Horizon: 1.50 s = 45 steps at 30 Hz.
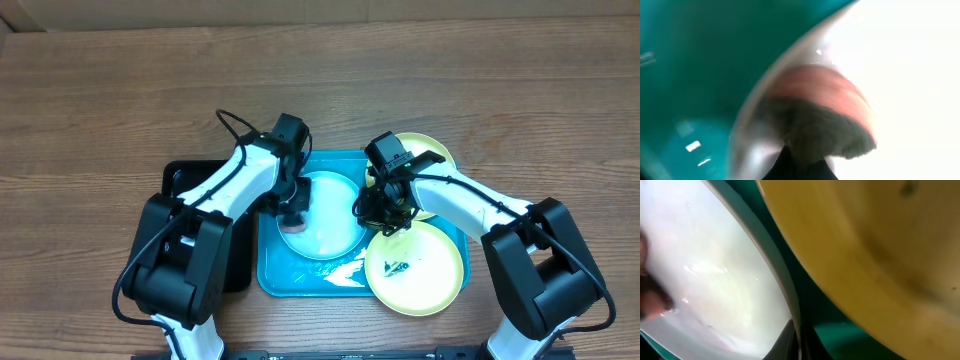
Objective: Clean dirty plates on tray and stack at the side
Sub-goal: 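Scrub the white plate's surface with the sponge in the left gripper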
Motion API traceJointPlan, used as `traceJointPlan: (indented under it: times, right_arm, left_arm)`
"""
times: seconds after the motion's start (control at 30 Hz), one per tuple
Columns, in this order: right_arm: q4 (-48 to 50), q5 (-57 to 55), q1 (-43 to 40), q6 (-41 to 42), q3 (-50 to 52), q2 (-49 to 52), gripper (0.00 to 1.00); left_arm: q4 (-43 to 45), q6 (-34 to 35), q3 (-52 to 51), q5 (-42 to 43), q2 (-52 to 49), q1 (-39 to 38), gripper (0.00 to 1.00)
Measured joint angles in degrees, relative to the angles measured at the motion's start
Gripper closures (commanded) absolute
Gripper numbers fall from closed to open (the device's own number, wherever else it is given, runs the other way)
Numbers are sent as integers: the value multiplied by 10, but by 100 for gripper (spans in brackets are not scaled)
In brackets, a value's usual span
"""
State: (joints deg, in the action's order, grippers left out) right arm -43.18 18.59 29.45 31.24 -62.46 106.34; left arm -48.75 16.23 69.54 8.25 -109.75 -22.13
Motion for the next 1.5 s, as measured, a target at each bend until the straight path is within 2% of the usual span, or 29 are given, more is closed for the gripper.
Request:
traceJointPlan:
  times: [0.33, 0.73, 0.93, 1.03, 1.17, 1.5]
  right_arm:
    - [0, 0, 0, 0, 0, 0, 96]
    - [0, 0, 0, -4, 0, 0, 96]
    - [0, 0, 0, -6, 0, 0, 96]
    - [-2, 1, 0, -6, 0, 0, 96]
    - [-3, 1, 0, -7, 0, 0, 96]
    - [-3, 3, 2, -7, 0, 0, 96]
  left_arm:
    - [32, -17, 11, 96, -11, -23, 96]
    - [35, -16, 11, 137, -17, -64, 96]
    - [-1, -16, 11, 156, -18, -77, 96]
    - [-36, -16, 12, 145, -18, -79, 96]
    - [-78, -4, 13, 91, -18, -79, 96]
    - [-98, 45, 43, -24, -18, -75, 96]
